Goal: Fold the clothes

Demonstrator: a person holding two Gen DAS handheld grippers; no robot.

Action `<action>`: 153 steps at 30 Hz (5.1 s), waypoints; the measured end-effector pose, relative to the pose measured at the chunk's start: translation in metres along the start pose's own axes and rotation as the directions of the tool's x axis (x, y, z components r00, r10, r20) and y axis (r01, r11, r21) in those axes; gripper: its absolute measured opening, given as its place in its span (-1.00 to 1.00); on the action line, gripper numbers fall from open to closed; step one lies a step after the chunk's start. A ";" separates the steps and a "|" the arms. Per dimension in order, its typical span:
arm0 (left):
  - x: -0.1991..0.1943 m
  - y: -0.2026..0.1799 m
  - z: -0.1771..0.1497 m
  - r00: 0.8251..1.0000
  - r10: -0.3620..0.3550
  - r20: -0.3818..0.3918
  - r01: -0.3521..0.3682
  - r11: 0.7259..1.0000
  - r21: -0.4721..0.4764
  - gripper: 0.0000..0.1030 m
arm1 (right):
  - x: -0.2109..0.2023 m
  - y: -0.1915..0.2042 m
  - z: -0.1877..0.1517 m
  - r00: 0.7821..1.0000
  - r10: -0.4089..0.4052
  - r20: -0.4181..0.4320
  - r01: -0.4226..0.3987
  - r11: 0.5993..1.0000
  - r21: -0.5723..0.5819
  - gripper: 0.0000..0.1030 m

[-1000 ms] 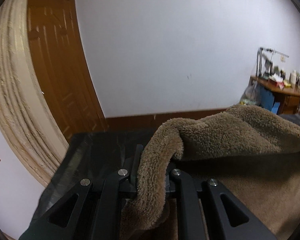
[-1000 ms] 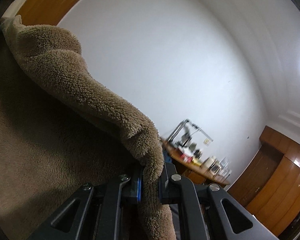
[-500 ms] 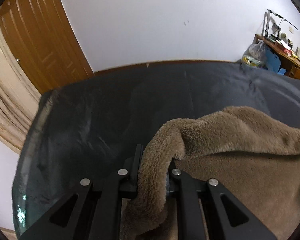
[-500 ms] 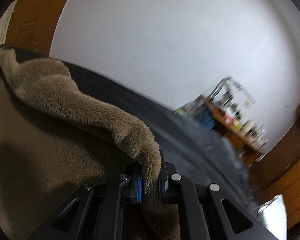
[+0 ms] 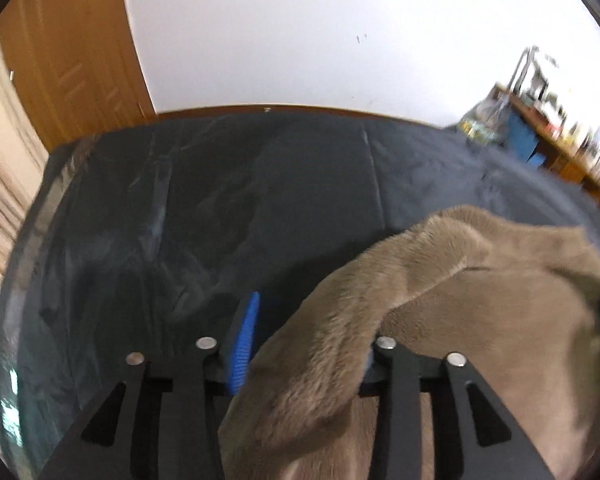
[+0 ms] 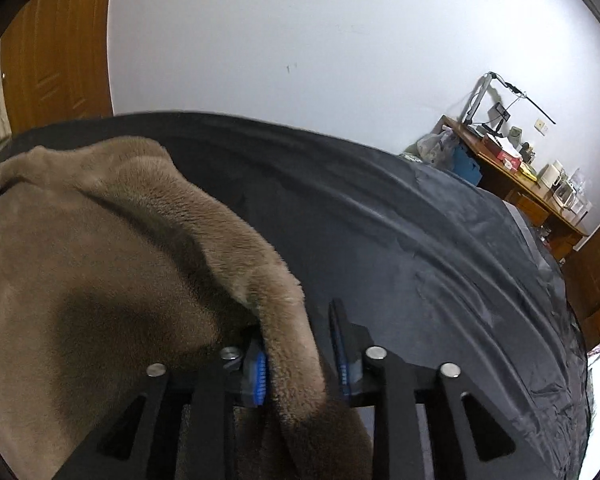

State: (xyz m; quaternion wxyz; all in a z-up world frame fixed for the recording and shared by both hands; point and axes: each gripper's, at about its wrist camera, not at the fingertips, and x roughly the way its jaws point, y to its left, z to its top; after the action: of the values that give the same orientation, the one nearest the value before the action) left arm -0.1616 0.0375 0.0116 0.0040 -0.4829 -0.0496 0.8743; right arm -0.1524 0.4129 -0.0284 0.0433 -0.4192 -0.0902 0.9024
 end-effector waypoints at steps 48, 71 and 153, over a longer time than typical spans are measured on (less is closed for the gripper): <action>-0.095 0.103 -0.163 0.988 -0.148 -0.039 0.147 0.989 -0.028 -0.23 | -0.119 0.044 -0.141 0.962 0.269 0.044 -0.265 0.962 -0.066 0.19; -0.098 0.116 -0.144 0.999 0.040 -0.032 -0.041 0.999 -0.033 -0.89 | -0.105 0.025 -0.133 0.957 0.286 0.047 -0.285 0.958 -0.034 0.19; -0.007 0.036 0.012 0.978 0.206 0.038 -0.208 0.976 0.058 0.84 | -0.096 0.013 -0.132 0.937 0.350 0.005 -0.350 0.936 0.028 0.20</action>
State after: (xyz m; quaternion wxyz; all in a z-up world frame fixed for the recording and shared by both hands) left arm -0.1661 0.0002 0.0205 -0.0729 -0.4712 0.0279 0.8786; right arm 0.0099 0.4025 -0.0425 -0.1118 -0.4279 -0.0014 0.8969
